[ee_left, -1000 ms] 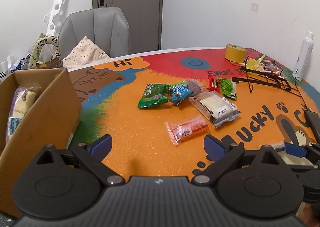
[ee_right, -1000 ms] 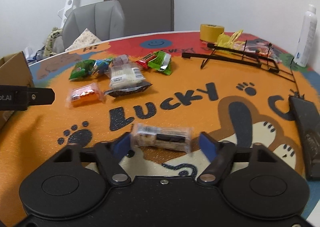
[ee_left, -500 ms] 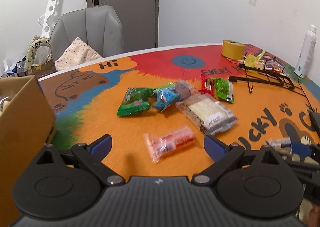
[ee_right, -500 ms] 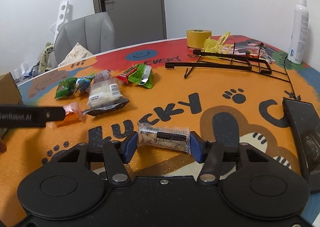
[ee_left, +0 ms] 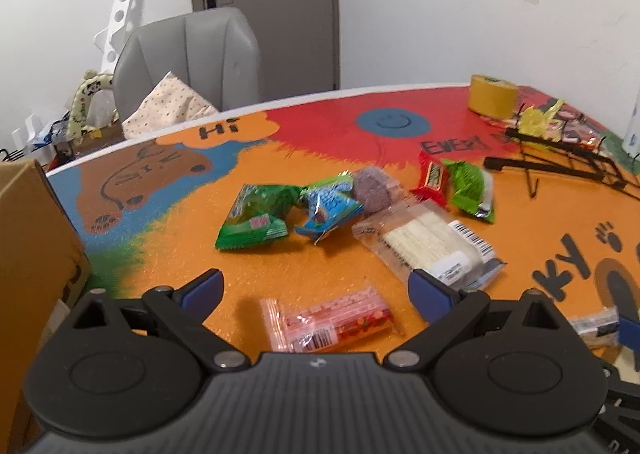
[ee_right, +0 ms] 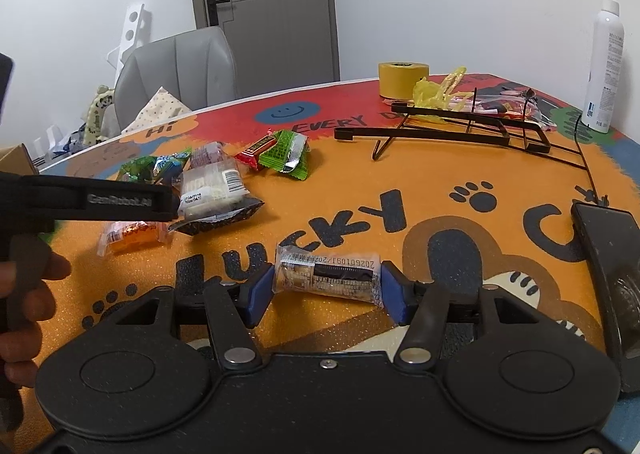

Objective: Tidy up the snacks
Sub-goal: 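Close the left tool on the pink candy stick pack while the right tool holds the bar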

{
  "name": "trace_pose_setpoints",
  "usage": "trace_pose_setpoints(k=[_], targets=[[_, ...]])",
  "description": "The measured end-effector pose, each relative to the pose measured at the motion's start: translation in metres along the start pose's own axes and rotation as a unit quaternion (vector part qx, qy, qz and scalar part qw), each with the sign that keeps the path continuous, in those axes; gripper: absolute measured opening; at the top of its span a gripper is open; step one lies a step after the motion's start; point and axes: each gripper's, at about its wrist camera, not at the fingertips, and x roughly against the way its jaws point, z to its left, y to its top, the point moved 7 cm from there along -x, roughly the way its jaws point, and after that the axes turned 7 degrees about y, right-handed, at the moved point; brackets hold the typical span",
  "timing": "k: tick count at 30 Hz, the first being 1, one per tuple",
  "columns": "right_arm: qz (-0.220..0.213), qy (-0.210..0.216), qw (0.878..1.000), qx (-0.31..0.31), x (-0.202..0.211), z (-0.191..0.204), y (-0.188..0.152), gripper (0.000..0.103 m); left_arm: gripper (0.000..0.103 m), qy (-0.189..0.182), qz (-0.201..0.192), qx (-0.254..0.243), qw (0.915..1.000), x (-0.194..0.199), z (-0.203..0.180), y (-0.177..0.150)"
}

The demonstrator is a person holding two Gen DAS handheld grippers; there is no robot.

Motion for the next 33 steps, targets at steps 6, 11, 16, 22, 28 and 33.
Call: trace_pose_setpoints(k=[6,11,16,22,28,33], targets=[[0.000,0.001,1.000,0.000,0.000,0.001,0.000,0.056,0.095,0.003,0.009,0.000,1.0000,-0.004,-0.001,-0.010],[0.003,-0.009,1.000,0.002,0.000,0.002,0.000,0.055,0.066,-0.010,0.005,0.012,0.9999,0.001,0.004,-0.011],[0.007,-0.002,1.000,-0.012,0.004,0.007,0.000,0.053,0.051,-0.018,0.013,0.025,0.9994,0.005,0.011,-0.008],[0.003,0.009,1.000,-0.011,0.012,0.022,0.004,0.053,0.049,-0.026,0.009,0.040,0.9988,0.017,0.027,-0.008],[-0.001,0.017,1.000,0.000,0.019,0.042,0.007,0.053,0.049,-0.029,0.001,0.053,0.9982,0.034,0.048,-0.006],[-0.006,0.025,1.000,0.007,0.025,0.059,0.010,0.053,0.049,-0.036,-0.013,0.052,0.9979,0.053,0.060,-0.003]])
